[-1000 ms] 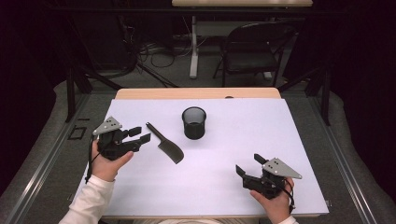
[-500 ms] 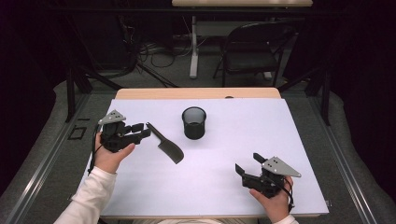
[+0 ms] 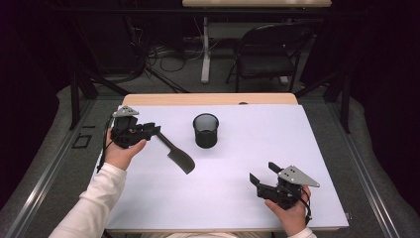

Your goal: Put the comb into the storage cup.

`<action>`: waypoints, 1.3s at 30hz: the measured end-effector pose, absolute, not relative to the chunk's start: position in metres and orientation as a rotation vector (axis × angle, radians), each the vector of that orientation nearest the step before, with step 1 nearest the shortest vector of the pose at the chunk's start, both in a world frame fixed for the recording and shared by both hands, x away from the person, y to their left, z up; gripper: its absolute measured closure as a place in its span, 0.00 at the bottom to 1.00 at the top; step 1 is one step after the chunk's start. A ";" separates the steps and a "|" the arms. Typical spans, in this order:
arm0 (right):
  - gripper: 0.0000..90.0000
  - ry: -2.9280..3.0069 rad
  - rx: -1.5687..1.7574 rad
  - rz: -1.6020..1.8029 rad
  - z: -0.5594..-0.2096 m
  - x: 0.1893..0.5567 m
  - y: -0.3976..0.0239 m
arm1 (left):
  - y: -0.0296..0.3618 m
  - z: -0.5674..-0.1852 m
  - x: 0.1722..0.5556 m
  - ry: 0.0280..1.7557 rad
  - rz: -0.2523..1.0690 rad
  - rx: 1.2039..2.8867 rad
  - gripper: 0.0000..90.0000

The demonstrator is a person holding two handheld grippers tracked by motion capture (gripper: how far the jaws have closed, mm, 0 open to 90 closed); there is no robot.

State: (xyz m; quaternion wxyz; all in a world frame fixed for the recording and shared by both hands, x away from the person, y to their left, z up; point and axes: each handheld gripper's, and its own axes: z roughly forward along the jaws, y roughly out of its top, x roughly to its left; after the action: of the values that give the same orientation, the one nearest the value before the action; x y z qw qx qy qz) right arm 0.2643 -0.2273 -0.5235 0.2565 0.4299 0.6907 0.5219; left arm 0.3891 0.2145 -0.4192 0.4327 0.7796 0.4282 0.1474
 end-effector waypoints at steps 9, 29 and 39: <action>0.22 1.881 1.157 1.407 -0.524 0.264 -0.225 | 0.204 -0.418 0.405 1.095 0.387 1.985 0.80; 0.23 1.905 1.154 1.396 -0.526 0.266 -0.224 | 0.206 -0.427 0.431 1.195 0.365 1.982 0.78; 0.23 1.907 1.159 1.398 -0.527 0.267 -0.224 | 0.194 -0.434 0.441 1.193 0.345 2.026 0.74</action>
State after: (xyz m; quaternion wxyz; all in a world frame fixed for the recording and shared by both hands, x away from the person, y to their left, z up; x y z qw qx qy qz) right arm 0.2671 -0.2240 -0.5267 0.2514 0.4259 0.7010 0.5137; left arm 0.4408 0.1942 -0.4341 0.3733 0.7910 0.4657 0.1347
